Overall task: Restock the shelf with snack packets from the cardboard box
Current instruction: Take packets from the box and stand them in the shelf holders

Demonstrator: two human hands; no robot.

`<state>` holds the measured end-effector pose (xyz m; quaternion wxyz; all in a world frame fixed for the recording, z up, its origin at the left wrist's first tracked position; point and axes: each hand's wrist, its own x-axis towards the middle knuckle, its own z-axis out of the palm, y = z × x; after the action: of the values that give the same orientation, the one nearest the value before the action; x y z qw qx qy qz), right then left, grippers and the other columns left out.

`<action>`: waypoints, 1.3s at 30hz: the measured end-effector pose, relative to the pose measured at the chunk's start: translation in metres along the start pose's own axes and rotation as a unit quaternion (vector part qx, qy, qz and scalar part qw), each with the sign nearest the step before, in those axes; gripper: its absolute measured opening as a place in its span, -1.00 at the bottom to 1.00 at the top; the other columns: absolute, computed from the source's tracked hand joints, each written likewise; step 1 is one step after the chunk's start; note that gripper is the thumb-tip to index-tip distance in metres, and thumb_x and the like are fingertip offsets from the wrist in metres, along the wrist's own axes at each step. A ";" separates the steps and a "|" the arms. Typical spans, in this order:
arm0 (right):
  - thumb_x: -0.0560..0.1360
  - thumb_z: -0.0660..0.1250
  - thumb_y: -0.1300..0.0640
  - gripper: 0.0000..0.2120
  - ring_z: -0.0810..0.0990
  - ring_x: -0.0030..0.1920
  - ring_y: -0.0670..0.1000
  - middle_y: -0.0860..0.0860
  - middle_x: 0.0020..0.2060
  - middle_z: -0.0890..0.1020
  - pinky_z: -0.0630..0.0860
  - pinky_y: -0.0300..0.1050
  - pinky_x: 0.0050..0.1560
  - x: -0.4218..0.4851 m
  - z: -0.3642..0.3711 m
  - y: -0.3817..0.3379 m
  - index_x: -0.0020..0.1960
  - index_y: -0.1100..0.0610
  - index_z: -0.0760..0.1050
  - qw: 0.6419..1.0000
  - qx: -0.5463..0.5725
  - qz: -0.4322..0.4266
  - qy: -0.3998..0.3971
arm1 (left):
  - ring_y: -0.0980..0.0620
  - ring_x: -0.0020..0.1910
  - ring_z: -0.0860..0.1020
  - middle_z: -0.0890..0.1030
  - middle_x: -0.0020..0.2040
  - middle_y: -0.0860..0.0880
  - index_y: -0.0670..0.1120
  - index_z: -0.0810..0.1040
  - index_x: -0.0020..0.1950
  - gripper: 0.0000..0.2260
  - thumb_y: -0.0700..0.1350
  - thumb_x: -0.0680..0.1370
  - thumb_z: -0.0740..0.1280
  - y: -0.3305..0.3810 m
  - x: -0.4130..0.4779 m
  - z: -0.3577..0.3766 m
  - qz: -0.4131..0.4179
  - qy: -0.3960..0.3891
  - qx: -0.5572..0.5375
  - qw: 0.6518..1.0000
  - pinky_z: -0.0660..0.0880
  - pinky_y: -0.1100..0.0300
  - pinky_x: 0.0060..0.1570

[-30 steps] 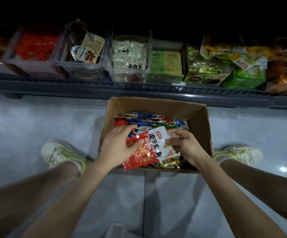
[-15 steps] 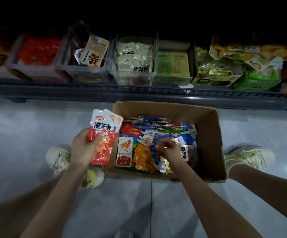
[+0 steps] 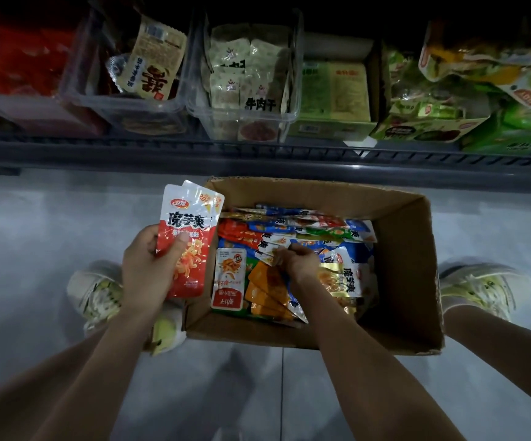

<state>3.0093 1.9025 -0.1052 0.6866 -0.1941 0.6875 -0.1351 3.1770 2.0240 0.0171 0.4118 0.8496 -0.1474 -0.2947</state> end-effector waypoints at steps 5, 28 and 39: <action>0.44 0.47 0.13 -0.77 0.64 -0.19 0.10 0.14 -0.13 0.66 0.54 -0.03 -0.25 0.010 0.013 0.000 -0.01 0.17 0.47 0.998 -0.039 0.009 0.042 | 0.16 -0.11 0.59 0.62 -0.03 0.06 -0.08 0.52 0.18 -0.72 0.02 0.53 0.35 0.001 0.001 0.004 0.002 0.000 0.008 1.000 0.44 0.28 -0.23; 0.56 0.26 0.22 -0.87 0.59 -0.11 0.07 0.07 -0.20 0.62 0.49 -0.15 -0.16 -0.045 -0.074 -0.012 -0.13 0.19 0.55 0.940 -0.240 -0.189 0.152 | -0.03 -0.10 0.64 0.65 -0.04 0.02 0.05 0.49 0.04 -0.85 0.03 0.52 0.37 0.020 -0.052 0.006 0.028 -0.043 0.026 0.998 0.59 -0.12 -0.02; 0.51 0.25 0.38 -0.82 0.54 -0.33 0.06 0.09 -0.34 0.55 0.50 -0.07 -0.36 -0.161 -0.136 -0.078 -0.22 0.19 0.40 0.954 -0.089 -0.278 -0.068 | -0.08 -0.01 0.61 0.62 0.06 -0.08 -0.06 0.46 0.14 -0.81 -0.05 0.56 0.33 0.066 -0.097 -0.008 0.055 -0.073 -0.071 0.993 0.54 -0.15 0.07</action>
<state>2.8777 1.8950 0.0764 0.6470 -0.4468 0.5671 -0.2453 3.1054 2.0362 0.1099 0.4748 0.7851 -0.2022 -0.3425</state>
